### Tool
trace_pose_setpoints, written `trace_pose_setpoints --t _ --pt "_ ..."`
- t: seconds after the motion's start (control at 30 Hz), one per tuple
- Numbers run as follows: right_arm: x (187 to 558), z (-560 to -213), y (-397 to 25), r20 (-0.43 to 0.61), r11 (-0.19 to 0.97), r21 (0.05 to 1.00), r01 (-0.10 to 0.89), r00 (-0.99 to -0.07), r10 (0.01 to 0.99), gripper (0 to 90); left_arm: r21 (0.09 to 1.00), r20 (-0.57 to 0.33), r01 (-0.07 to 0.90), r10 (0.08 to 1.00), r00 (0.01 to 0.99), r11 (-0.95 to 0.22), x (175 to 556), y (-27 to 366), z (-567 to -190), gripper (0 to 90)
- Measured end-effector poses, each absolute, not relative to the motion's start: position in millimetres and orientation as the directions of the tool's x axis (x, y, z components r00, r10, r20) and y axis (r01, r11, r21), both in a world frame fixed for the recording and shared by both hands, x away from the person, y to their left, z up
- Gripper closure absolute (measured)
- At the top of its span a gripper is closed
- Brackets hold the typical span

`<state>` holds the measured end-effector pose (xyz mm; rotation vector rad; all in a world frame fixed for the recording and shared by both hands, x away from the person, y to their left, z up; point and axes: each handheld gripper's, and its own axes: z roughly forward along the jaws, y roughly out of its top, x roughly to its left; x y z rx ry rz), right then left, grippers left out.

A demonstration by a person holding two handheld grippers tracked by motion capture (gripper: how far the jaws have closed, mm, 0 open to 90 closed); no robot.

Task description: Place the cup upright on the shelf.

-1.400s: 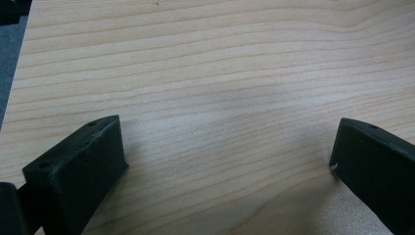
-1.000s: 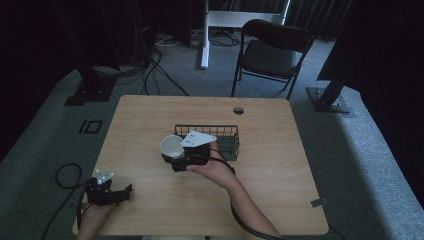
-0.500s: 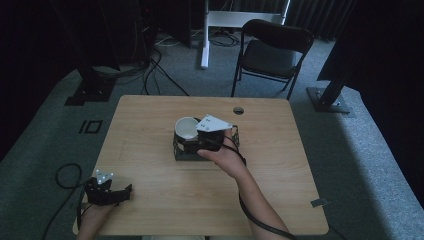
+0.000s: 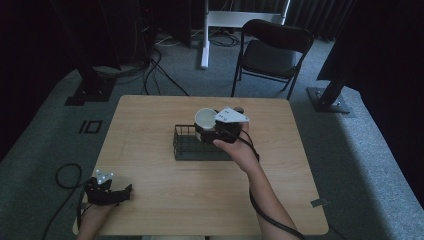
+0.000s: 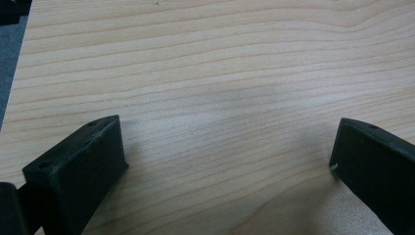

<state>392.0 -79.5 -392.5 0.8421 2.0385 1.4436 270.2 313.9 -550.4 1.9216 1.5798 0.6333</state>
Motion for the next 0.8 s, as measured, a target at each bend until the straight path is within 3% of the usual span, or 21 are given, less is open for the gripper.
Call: trace_pose_setpoints --t 0.8 --pt "416 -447 -110 -0.009 0.256 0.911 0.324 -0.604 0.797 19.9 0.686 0.005 0.714 0.981 0.192 -0.143 270 314 -550 0.1"
